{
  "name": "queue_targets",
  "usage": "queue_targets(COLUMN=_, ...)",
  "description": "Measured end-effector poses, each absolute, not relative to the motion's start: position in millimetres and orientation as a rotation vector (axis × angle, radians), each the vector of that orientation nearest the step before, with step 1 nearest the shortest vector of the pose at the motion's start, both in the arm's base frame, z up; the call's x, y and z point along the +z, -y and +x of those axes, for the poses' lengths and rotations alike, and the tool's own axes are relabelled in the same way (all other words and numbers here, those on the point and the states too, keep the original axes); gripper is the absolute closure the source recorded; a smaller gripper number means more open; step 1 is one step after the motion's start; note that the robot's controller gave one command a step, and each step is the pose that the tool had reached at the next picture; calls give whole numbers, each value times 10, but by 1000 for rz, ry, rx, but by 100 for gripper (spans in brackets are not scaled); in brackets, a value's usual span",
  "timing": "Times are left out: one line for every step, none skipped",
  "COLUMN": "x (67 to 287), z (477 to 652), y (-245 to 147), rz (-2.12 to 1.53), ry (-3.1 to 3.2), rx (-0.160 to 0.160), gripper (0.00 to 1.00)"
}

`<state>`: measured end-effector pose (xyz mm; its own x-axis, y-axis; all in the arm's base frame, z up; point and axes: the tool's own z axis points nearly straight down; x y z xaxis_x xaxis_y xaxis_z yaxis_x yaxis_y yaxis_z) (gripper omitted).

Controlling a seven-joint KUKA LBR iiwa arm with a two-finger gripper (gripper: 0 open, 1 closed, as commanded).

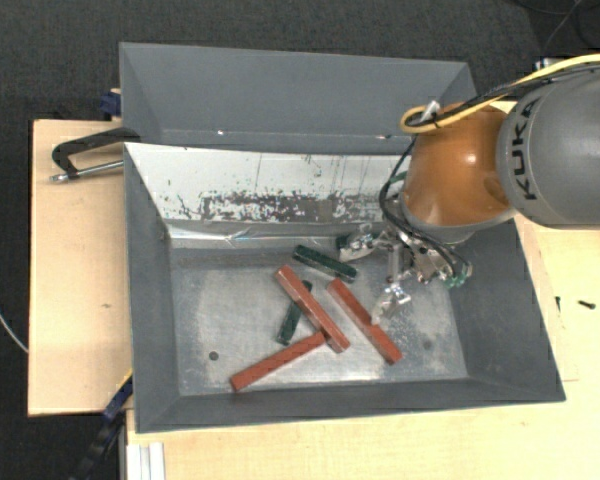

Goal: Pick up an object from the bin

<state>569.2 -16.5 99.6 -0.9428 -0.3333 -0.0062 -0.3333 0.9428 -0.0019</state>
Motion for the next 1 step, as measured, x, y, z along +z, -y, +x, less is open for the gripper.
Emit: queue_targets(x=919, z=5751, y=187, rz=-568, ry=-3081, rx=3, gripper=0)
